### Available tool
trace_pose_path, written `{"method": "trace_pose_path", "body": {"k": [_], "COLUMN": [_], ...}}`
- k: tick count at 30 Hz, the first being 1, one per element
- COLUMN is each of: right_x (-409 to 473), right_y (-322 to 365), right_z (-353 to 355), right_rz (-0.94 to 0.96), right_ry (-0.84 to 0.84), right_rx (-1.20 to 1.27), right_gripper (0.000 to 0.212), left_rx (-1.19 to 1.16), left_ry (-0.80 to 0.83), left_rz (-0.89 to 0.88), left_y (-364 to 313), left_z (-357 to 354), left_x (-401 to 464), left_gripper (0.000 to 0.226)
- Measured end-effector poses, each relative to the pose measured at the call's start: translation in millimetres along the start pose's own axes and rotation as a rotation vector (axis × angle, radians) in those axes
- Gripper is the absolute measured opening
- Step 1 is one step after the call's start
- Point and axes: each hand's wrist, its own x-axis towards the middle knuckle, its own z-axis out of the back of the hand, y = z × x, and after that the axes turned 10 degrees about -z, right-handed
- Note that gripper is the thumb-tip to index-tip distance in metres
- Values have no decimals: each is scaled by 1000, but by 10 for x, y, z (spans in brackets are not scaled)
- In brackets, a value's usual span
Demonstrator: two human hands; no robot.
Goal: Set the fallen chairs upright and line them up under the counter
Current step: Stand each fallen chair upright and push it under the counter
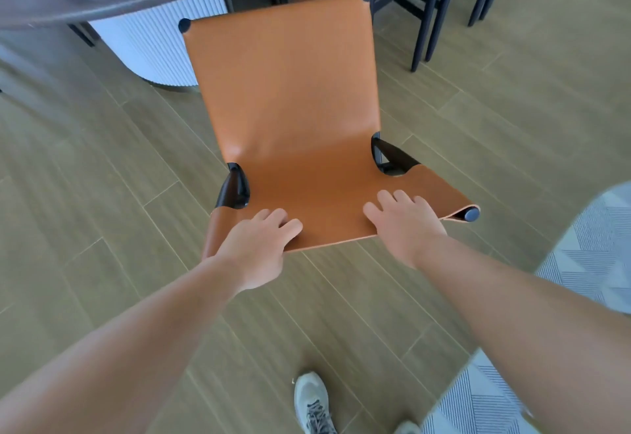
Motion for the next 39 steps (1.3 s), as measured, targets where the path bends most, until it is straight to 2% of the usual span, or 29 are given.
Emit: {"method": "trace_pose_path", "body": {"k": [4, 13, 18, 25, 27, 31, 39], "right_x": [210, 771, 1003, 1462, 1560, 1696, 2081], "right_y": [-82, -291, -418, -658, -694, -755, -1045], "right_z": [92, 398, 530, 807, 863, 959, 1161], "right_rz": [-15, 68, 137, 200, 216, 247, 224], "right_ry": [-92, -183, -199, -262, -273, -331, -394], "right_rx": [54, 161, 215, 217, 215, 183, 72], "right_gripper": [31, 18, 22, 37, 35, 26, 35], "left_rx": [6, -22, -15, 1, 7, 50, 110], "left_ry": [-19, 9, 47, 23, 4, -131, -231], "left_rz": [-1, 58, 95, 178, 198, 230, 220], "left_y": [216, 625, 779, 924, 963, 1074, 1404], "left_z": [210, 643, 843, 1149, 1204, 1262, 1429], "left_x": [127, 433, 605, 858, 905, 986, 1180], "left_gripper": [35, 32, 29, 23, 24, 38, 77]}}
